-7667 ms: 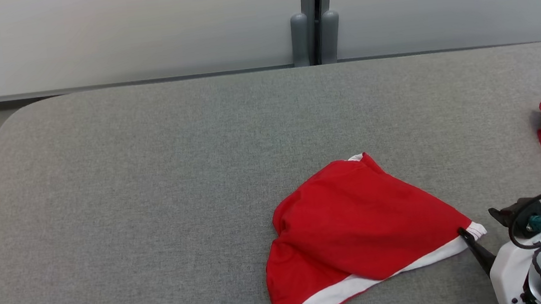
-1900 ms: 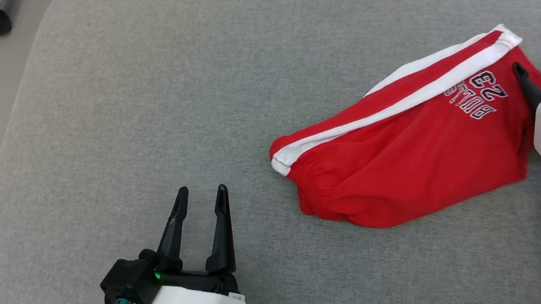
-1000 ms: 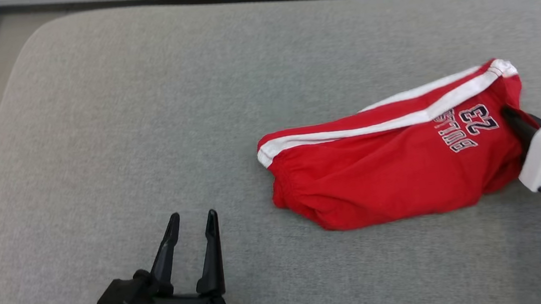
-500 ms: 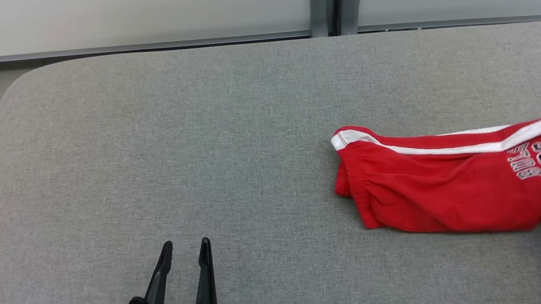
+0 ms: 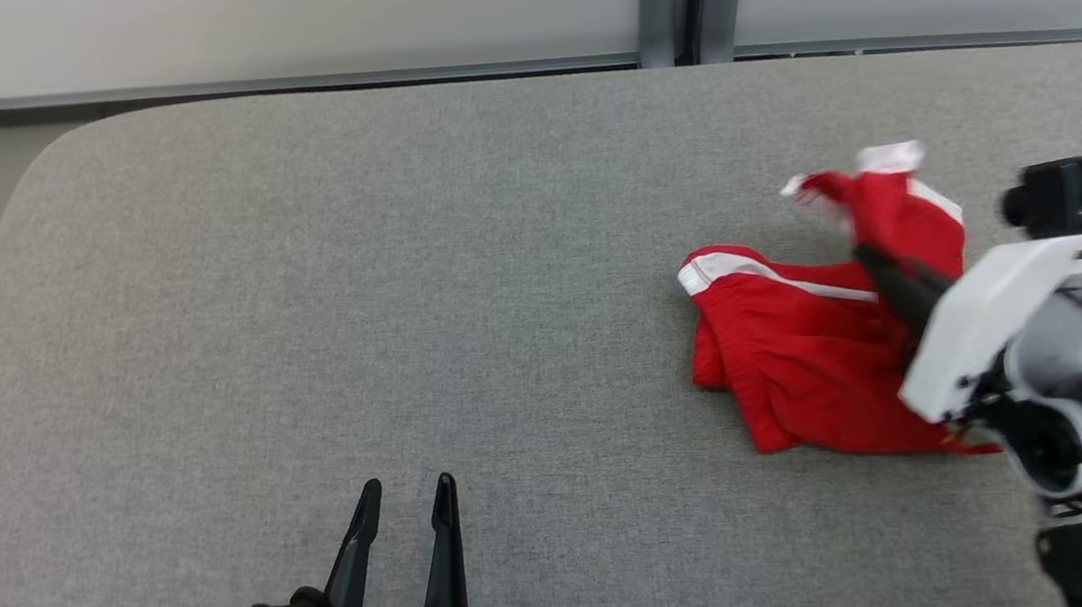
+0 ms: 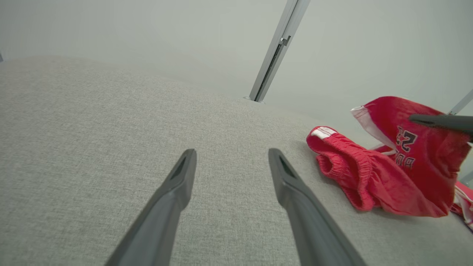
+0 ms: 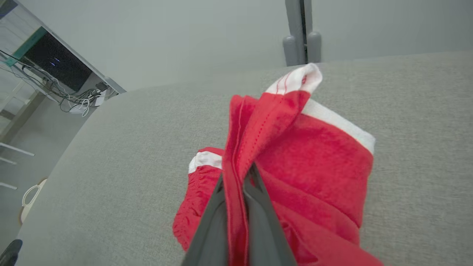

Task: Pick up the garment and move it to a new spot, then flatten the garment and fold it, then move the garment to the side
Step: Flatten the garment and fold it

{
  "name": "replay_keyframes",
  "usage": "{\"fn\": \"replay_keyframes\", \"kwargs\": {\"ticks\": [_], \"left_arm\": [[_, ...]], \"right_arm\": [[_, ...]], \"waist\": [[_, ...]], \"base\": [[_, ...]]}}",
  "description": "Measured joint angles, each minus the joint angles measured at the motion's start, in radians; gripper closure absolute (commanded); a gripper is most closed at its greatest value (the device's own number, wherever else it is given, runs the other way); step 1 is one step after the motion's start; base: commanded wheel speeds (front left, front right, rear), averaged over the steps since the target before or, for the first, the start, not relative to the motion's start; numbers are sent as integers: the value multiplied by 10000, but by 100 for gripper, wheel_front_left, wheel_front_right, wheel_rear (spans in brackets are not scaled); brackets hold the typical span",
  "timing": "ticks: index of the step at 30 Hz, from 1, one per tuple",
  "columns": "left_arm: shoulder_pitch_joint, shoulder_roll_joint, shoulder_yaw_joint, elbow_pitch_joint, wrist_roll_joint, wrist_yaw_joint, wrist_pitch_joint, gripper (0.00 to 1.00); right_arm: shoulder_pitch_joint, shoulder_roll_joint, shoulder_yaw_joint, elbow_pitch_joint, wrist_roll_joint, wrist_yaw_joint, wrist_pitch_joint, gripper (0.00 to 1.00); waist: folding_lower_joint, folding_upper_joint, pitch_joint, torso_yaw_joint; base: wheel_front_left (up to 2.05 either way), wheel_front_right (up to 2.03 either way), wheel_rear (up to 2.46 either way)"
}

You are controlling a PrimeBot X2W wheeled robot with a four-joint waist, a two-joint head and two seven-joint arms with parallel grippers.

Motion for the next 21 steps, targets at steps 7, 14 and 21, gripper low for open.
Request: {"fn": "replay_keyframes", "kwargs": {"ticks": [7, 14, 21], "left_arm": [[-524, 6, -184, 347, 33, -119, 0, 0], [-603, 4, -121, 543, 48, -157, 0, 0], [-560, 2, -418, 721, 21, -201, 0, 0]], "right_arm": [[-51, 345, 1323, 1354, -313, -2, -961, 100], [-444, 368, 2266, 2318, 732, -2, -2034, 100], [-929, 360, 3158, 3475, 1325, -2, -2853, 78]], "waist": [[0, 0, 403, 549], [0, 0, 424, 702], [-1, 0, 94, 618]], "base": [[0, 0, 0], [0, 0, 0], [0, 0, 0]]}}
